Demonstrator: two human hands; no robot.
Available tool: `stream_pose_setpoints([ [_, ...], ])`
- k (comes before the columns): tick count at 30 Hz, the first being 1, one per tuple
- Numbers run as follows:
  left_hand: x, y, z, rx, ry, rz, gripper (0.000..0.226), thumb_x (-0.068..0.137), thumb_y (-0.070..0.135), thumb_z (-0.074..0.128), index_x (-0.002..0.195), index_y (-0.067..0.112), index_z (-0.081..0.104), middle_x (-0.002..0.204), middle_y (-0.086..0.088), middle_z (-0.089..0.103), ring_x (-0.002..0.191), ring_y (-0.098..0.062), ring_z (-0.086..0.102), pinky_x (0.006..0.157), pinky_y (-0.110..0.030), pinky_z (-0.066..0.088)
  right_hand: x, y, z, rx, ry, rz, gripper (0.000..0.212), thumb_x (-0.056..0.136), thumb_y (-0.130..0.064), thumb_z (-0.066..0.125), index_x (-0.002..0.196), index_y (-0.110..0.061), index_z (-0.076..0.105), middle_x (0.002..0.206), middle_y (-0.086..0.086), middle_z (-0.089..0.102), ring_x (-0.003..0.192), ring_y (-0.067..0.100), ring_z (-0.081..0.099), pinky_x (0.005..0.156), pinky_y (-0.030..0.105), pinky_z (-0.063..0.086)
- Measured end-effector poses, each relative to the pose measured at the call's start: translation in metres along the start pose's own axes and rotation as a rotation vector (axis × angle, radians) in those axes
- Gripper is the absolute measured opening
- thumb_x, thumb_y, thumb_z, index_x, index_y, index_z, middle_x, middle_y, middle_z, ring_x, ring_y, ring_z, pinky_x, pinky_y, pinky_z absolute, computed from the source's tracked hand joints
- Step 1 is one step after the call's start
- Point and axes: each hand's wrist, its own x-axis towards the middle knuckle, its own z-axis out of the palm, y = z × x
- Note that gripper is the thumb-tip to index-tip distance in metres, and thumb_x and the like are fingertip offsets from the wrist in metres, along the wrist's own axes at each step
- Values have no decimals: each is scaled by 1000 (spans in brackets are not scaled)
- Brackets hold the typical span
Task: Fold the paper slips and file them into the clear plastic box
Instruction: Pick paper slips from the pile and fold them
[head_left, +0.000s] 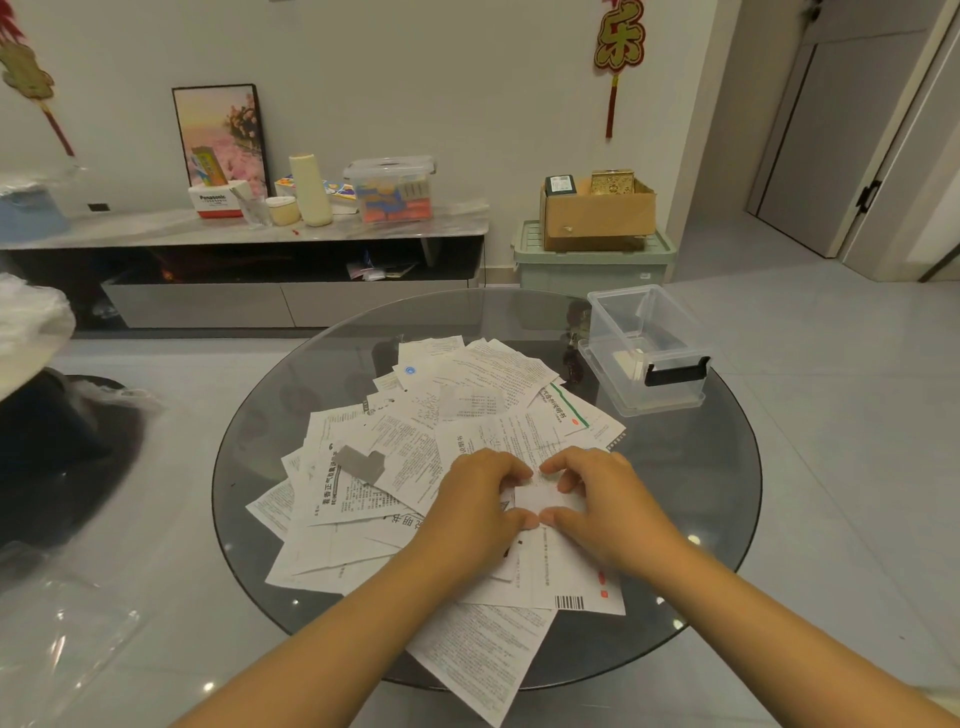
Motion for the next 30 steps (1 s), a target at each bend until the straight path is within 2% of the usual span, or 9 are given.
stream_pose_setpoints([
  [2, 1, 2, -2, 30, -25, -8, 39, 79, 24, 74, 115, 25, 60, 106, 10, 53, 104, -8, 49, 91, -20, 40, 0, 0, -1, -45, -12, -7, 38, 82, -33, 68, 117, -33, 53, 102, -10, 49, 101, 8, 36, 90, 22, 34],
  [5, 3, 4, -4, 10, -29, -5, 35, 76, 22, 76, 107, 28, 63, 96, 11, 53, 91, -6, 51, 79, -14, 40, -1, 0, -2, -54, -24, -19, 33, 83, -32, 66, 115, -32, 58, 103, -8, 48, 102, 8, 35, 88, 20, 32],
  [8, 1, 5, -6, -81, -8, -26, 28, 74, 13, 77, 90, 31, 63, 80, 11, 53, 69, 1, 49, 61, -5, 38, -3, -2, -3, 10, -6, -22, 16, 83, -28, 66, 99, -29, 62, 97, -7, 50, 100, 9, 40, 76, 15, 32],
  [12, 1, 11, -8, -304, 33, -101, 25, 74, 9, 76, 84, 29, 65, 74, 9, 58, 60, 1, 51, 60, -12, 45, -4, -2, -8, 237, 24, 72, 7, 84, -20, 66, 81, -21, 60, 85, 1, 62, 75, 11, 54, 55, 9, 36],
  [16, 3, 20, -9, -512, 50, -201, 16, 76, 9, 76, 77, 22, 67, 74, 0, 69, 65, -11, 64, 61, -22, 51, -6, -1, -18, 441, 61, 141, 8, 85, -14, 65, 83, -8, 59, 80, 21, 65, 67, 18, 55, 61, 26, 45],
  [19, 4, 28, -5, -590, 43, -226, 15, 77, 7, 75, 73, 19, 68, 66, 0, 70, 55, -7, 64, 49, -17, 46, -10, 0, -23, 495, 117, 165, 6, 86, -12, 65, 82, -10, 60, 80, 17, 68, 69, 16, 59, 60, 22, 47],
  [22, 8, 34, 2, -646, 38, -243, 10, 77, 9, 75, 77, 18, 70, 69, -2, 73, 65, -13, 69, 59, -22, 53, -11, 4, -28, 481, 166, 184, 12, 85, -11, 65, 76, -16, 59, 80, 13, 69, 68, 16, 61, 57, 19, 46],
  [25, 13, 38, 13, -539, 64, -194, 15, 78, 17, 75, 92, 19, 70, 82, 1, 72, 77, -12, 68, 75, -26, 56, -7, 15, -36, 404, 209, 233, 5, 86, -13, 64, 82, -15, 61, 81, 10, 68, 68, 14, 58, 58, 20, 45],
  [30, 18, 46, 27, -337, 82, -94, 30, 82, 26, 71, 111, 20, 66, 103, 7, 66, 86, -4, 60, 68, -4, 43, 3, 46, -51, 214, 312, 354, 19, 90, -14, 59, 107, -9, 63, 94, 6, 65, 77, 16, 52, 61, 23, 37],
])
